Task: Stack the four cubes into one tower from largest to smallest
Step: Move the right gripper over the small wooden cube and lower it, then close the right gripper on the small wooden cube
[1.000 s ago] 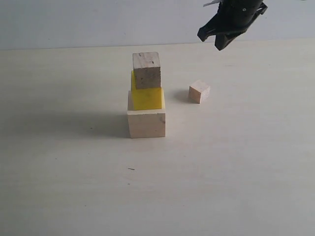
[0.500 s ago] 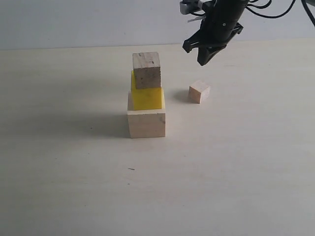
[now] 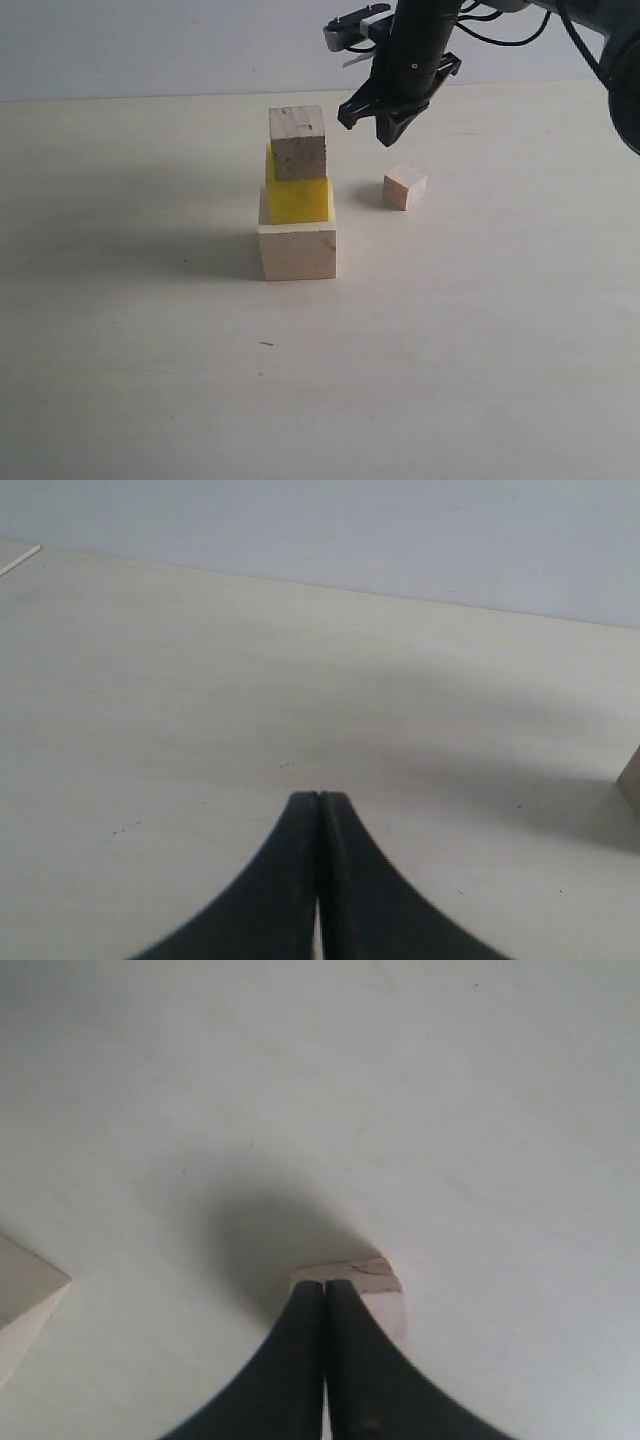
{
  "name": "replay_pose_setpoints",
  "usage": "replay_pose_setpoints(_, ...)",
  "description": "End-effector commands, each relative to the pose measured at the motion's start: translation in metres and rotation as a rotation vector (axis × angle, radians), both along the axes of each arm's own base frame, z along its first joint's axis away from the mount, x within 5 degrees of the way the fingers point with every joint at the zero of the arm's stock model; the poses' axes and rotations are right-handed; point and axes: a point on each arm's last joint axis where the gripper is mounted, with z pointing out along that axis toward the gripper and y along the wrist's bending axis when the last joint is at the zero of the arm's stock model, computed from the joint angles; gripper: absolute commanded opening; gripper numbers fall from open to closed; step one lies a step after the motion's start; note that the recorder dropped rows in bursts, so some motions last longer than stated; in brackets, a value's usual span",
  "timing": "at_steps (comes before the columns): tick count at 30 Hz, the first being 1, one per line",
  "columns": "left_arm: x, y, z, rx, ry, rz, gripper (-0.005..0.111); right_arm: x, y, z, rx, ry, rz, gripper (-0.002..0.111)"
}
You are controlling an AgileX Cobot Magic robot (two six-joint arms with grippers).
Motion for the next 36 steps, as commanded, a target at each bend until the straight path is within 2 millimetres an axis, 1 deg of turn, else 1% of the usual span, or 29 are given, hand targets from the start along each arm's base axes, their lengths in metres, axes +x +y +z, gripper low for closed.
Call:
replay_pose_setpoints(1,0.0,0.0,0.0,0.001,-0.009,-0.006,0.0,0.0,0.001,0.006,0.033,-0.003,-0.016,0.002)
replay_pose_setpoints(4,0.0,0.0,0.0,0.001,-0.009,-0.006,0.0,-0.003,-0.001,0.003,0.014,0.01,-0.017,0.006)
replay_pose_setpoints(7,0.0,0.0,0.0,0.001,-0.009,-0.006,0.0,-0.009,-0.009,-0.001,-0.046,0.029,-0.057,0.005)
replay_pose_setpoints(9,0.0,0.0,0.0,0.001,-0.009,-0.006,0.0,-0.014,-0.011,-0.002,-0.053,0.047,-0.057,0.005)
replay_pose_setpoints(12,0.0,0.0,0.0,0.001,-0.009,-0.006,0.0,-0.021,-0.012,0.001,-0.041,0.062,-0.055,0.005)
replay_pose_setpoints(14,0.0,0.0,0.0,0.001,-0.009,-0.006,0.0,-0.021,-0.012,0.006,-0.032,0.054,-0.049,0.005)
replay_pose_setpoints(16,0.0,0.0,0.0,0.001,-0.009,-0.006,0.0,-0.022,-0.012,0.007,-0.031,0.052,-0.049,0.005)
replay_pose_setpoints(18,0.0,0.0,0.0,0.001,-0.009,-0.006,0.0,-0.022,-0.012,0.007,-0.035,0.049,-0.023,0.008)
replay_pose_setpoints(21,0.0,0.0,0.0,0.001,-0.009,-0.006,0.0,-0.022,-0.011,0.007,-0.043,0.044,0.053,0.019)
replay_pose_setpoints(24,0.0,0.0,0.0,0.001,-0.009,-0.006,0.0,-0.023,-0.007,0.005,-0.008,0.055,0.12,0.04)
replay_pose_setpoints(27,0.0,0.0,0.0,0.001,-0.009,-0.006,0.0,-0.022,-0.007,0.002,-0.02,0.053,0.177,0.067)
replay_pose_setpoints(28,0.0,0.0,0.0,0.001,-0.009,-0.006,0.0,-0.021,-0.007,0.0,-0.027,0.046,0.182,0.073)
replay_pose_setpoints(29,0.0,0.0,0.0,0.001,-0.009,-0.006,0.0,-0.019,-0.007,-0.002,-0.032,0.035,0.183,0.075)
replay_pose_setpoints(36,0.0,0.0,0.0,0.001,-0.009,-0.006,0.0,-0.014,-0.012,-0.019,-0.053,0.046,0.176,0.073)
